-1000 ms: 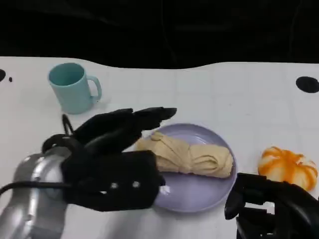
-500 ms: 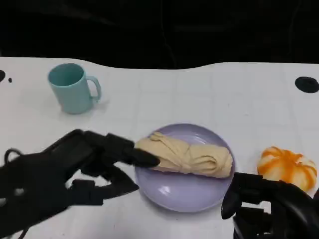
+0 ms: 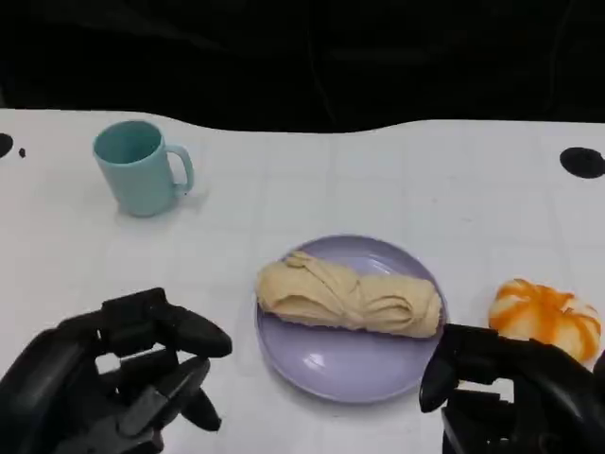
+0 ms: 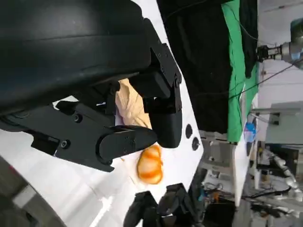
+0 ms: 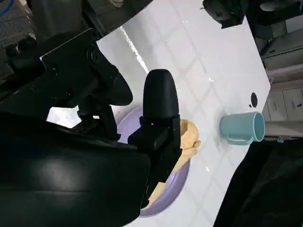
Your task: Grasp the towel on the left side of the plate with the left hand and place it into the plate.
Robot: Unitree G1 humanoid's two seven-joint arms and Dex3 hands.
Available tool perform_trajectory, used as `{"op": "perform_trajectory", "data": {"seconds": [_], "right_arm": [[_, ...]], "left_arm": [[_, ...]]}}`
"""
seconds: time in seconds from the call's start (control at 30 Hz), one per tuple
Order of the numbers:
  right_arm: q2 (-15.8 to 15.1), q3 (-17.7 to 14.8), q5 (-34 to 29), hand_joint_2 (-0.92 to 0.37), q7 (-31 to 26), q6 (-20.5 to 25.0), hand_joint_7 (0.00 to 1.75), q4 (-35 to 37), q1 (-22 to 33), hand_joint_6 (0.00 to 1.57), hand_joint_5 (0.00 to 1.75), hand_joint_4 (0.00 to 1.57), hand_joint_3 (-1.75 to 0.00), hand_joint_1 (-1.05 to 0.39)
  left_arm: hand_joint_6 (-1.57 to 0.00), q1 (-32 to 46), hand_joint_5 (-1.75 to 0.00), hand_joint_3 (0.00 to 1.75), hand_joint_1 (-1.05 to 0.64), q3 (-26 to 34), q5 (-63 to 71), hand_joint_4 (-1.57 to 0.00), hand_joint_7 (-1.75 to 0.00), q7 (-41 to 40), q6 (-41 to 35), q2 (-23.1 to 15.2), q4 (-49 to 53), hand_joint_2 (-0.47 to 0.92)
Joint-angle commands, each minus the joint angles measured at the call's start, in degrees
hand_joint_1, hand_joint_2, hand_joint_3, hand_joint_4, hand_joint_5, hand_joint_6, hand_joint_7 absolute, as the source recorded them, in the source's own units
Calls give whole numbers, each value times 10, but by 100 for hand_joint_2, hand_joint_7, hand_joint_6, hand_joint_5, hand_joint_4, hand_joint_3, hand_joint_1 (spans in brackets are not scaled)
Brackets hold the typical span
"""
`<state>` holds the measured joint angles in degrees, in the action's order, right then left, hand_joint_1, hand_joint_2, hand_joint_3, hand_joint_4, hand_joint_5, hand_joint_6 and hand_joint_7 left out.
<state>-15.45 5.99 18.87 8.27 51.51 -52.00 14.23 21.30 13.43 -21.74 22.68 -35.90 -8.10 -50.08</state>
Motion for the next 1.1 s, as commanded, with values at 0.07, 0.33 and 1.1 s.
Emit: {"op": "perform_trajectory", "data": {"seconds": [0.07,0.33,1.1], "right_arm": [[-7,-10,1,-50,6,-5,157,5,1,64,175,73,-130,-4],[-9,-15,-1,-52,15,-15,157,10,5,65,175,73,-129,-4],[-12,-26,-1,-53,31,-33,158,25,11,64,175,74,-129,-2]], "left_arm": [[-74,11,-156,80,-34,-6,-4,-83,-148,-10,40,-4,44,76],[-75,19,-159,85,-37,-28,-1,-87,-150,-16,96,-4,89,70],[-71,13,-164,92,-32,-42,-29,-81,-148,-30,118,-6,116,67]]}}
